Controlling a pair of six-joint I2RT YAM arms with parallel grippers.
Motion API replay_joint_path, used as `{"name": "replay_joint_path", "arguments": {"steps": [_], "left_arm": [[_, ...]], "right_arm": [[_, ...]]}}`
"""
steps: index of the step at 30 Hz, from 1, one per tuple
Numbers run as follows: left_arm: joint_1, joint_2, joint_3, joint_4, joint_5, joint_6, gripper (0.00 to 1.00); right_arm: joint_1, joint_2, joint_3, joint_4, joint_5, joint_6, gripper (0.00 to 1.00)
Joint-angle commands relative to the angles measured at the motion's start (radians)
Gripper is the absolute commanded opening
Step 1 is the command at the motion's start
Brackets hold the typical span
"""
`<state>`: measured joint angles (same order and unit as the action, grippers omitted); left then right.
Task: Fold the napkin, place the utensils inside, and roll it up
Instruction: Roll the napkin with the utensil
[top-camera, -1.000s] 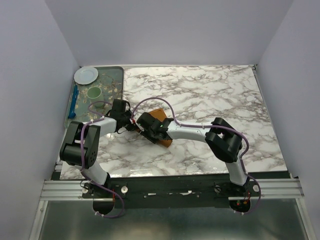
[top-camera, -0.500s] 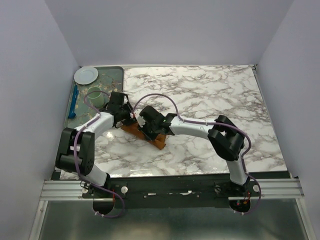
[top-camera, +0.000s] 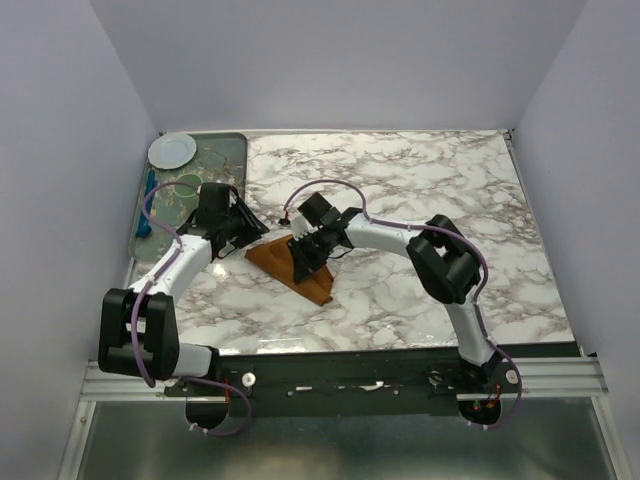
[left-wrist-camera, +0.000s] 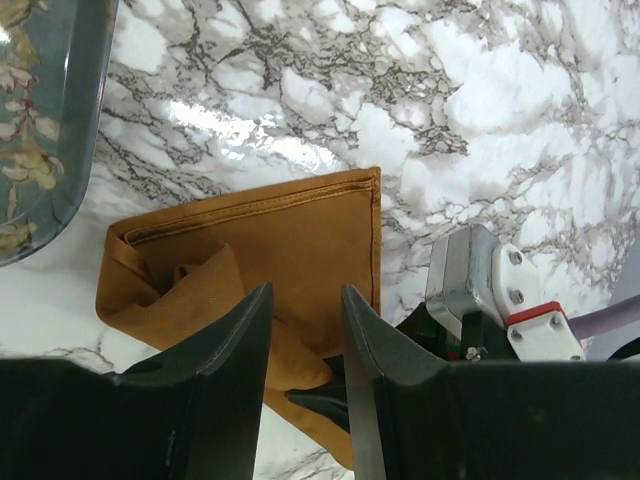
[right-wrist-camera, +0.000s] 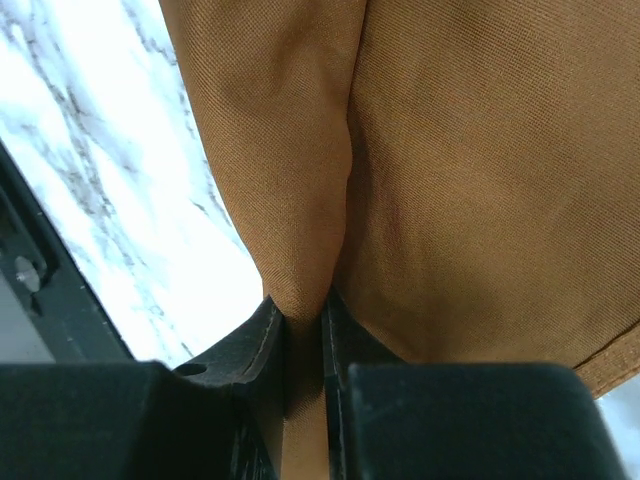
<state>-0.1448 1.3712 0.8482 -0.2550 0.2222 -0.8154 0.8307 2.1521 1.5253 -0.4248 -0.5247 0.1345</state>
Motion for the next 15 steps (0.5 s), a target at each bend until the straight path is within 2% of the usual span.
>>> {"name": "replay_joint_path", "arguments": {"steps": [1,4,9,15], "left_arm": [[0.004,-0.035,-0.054,0.016,0.066,-0.013,0.42],[0.002,-0.03,-0.086,0.031,0.115,-0.014,0.38],[-0.007,-0.02,-0.139,0.072,0.118,-0.028,0.34],[-0.007,0.078,-0.182,0.132,0.091,-0.036,0.31]], "right_arm": [[0.007,0.068,0.033,-0.088,-0.084,0.019,0.23],[-0.018,0.092,0.041,-0.092,-0.156,0.028,0.25],[-0.051,0.123,0.055,-0.095,-0.233,0.047,0.31],[-0.056,0.098,0.067,-0.136,-0.167,0.025,0.41]]}}
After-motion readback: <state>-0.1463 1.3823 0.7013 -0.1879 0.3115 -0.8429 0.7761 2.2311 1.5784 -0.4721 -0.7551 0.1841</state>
